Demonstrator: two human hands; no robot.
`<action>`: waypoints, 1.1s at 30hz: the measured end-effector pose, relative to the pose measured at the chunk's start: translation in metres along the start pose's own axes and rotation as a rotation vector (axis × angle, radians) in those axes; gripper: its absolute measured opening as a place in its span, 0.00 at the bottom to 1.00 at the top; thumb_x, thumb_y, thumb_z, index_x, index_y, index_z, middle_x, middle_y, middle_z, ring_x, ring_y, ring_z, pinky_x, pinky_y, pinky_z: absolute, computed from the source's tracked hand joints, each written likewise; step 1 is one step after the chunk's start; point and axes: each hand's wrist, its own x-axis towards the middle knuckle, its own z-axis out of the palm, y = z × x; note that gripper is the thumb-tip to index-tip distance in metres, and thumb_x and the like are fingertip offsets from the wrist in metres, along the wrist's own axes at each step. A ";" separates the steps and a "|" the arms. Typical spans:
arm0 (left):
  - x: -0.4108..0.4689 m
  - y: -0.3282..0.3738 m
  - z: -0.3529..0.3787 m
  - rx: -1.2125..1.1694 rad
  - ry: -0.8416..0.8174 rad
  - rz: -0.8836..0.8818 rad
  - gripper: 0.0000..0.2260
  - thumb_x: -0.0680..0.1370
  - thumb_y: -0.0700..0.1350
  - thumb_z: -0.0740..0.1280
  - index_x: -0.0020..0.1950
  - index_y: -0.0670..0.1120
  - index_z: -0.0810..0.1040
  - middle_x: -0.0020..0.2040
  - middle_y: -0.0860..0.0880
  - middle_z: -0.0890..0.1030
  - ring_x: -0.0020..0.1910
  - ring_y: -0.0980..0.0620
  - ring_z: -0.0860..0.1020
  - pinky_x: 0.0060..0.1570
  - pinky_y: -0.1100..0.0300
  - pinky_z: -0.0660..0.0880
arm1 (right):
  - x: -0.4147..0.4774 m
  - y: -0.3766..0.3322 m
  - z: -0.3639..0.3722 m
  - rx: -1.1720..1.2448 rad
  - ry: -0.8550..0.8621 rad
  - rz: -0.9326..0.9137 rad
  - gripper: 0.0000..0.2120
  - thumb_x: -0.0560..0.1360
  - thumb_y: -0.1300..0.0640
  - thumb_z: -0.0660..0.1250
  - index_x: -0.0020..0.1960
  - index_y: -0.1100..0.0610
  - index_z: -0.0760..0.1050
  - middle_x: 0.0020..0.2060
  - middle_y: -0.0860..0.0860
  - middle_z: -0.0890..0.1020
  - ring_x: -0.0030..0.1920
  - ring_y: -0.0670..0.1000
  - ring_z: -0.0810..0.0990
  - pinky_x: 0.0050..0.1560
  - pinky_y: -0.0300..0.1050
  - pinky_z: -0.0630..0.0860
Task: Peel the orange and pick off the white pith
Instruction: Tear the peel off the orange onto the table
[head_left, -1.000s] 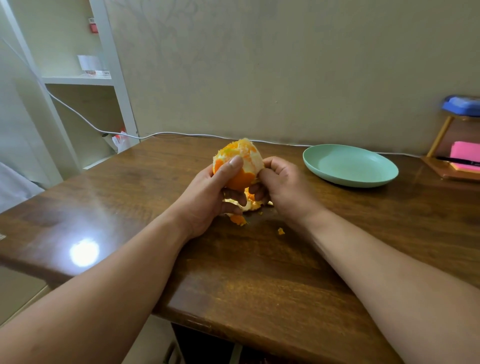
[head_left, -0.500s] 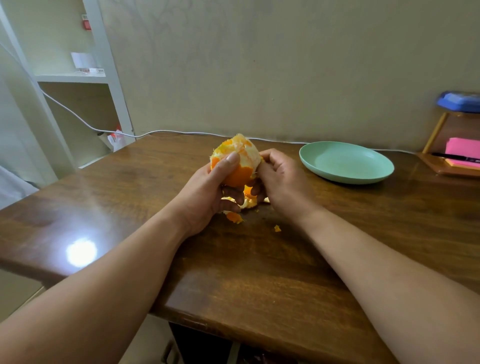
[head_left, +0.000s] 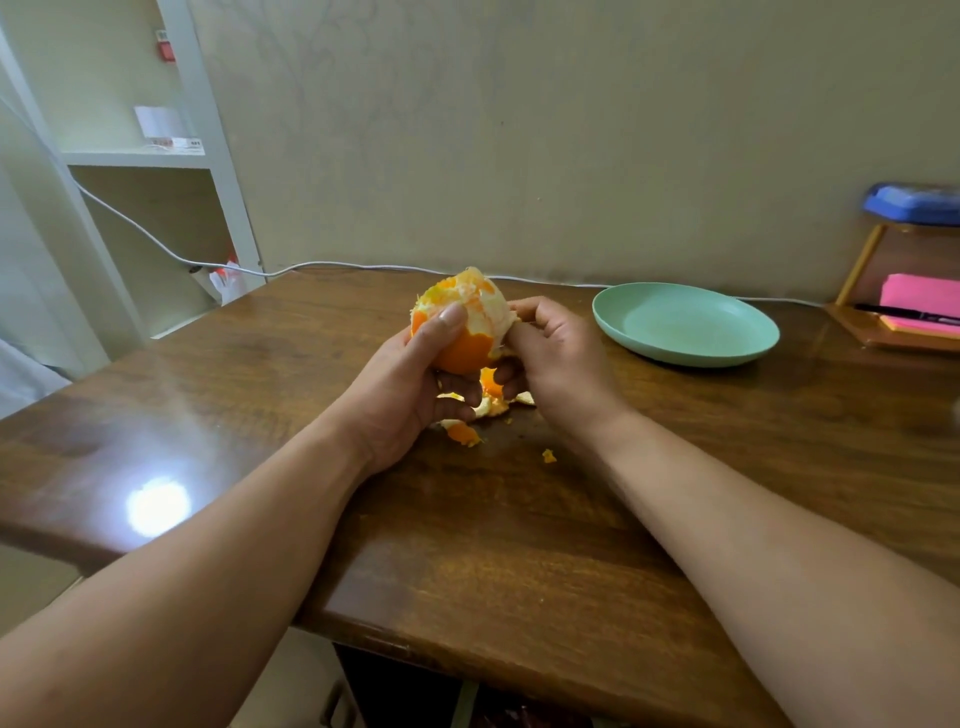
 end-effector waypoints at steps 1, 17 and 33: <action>0.000 0.000 0.000 -0.005 -0.005 0.003 0.39 0.73 0.65 0.73 0.74 0.39 0.74 0.54 0.39 0.78 0.39 0.49 0.79 0.36 0.57 0.81 | 0.000 0.001 0.003 0.081 -0.004 0.047 0.07 0.85 0.58 0.66 0.59 0.58 0.81 0.41 0.57 0.85 0.34 0.51 0.80 0.31 0.46 0.78; 0.000 0.002 -0.002 -0.075 -0.100 -0.004 0.44 0.64 0.68 0.82 0.70 0.42 0.78 0.52 0.42 0.81 0.39 0.49 0.80 0.36 0.59 0.80 | -0.002 -0.007 0.002 0.343 -0.093 0.227 0.06 0.85 0.61 0.64 0.54 0.61 0.79 0.35 0.53 0.81 0.30 0.47 0.77 0.28 0.38 0.74; 0.002 0.009 -0.022 -0.404 -0.112 0.005 0.41 0.64 0.66 0.82 0.68 0.43 0.77 0.47 0.45 0.78 0.40 0.51 0.78 0.37 0.60 0.77 | -0.006 -0.003 -0.011 -0.078 -0.192 0.139 0.13 0.89 0.53 0.60 0.64 0.56 0.82 0.50 0.50 0.88 0.43 0.45 0.82 0.39 0.37 0.77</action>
